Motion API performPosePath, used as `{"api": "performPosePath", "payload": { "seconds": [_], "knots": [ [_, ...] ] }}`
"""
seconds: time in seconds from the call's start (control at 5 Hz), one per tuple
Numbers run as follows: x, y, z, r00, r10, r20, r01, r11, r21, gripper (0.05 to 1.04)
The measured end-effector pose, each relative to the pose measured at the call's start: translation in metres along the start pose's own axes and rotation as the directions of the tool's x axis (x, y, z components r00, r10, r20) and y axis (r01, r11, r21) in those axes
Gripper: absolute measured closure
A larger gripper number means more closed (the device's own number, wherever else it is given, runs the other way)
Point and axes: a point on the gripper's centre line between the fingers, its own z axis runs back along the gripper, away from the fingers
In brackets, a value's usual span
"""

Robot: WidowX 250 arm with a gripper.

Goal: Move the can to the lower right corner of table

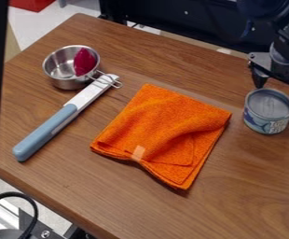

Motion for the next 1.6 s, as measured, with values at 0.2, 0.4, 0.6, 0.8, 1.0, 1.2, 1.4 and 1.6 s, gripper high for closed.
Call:
{"api": "performPosePath", "payload": {
  "seconds": [0.2,0.4,0.6,0.8,1.0,1.2,1.4,1.6],
  "knots": [
    [-0.002,0.0,0.0,1.0,0.015,-0.008,-0.015,1.0,-0.002,0.084],
    [-0.017,0.002,-0.004,0.998,0.042,-0.042,-0.041,0.999,0.01,0.084],
    [-0.028,0.002,0.001,0.993,0.1,-0.065,-0.098,0.995,0.034,0.084],
    [-0.038,-0.004,0.012,0.991,0.104,-0.08,-0.103,0.994,0.025,0.084],
    [-0.054,-0.007,0.023,0.991,0.092,-0.1,-0.091,0.996,0.021,0.084],
    [-0.067,-0.01,0.029,0.991,0.081,-0.108,-0.079,0.997,0.019,0.084],
    [-0.078,-0.01,0.036,0.991,0.077,-0.109,-0.076,0.997,0.013,0.084],
    [-0.09,-0.01,0.039,0.99,0.068,-0.12,-0.067,0.998,0.016,0.084]
  ]
}}
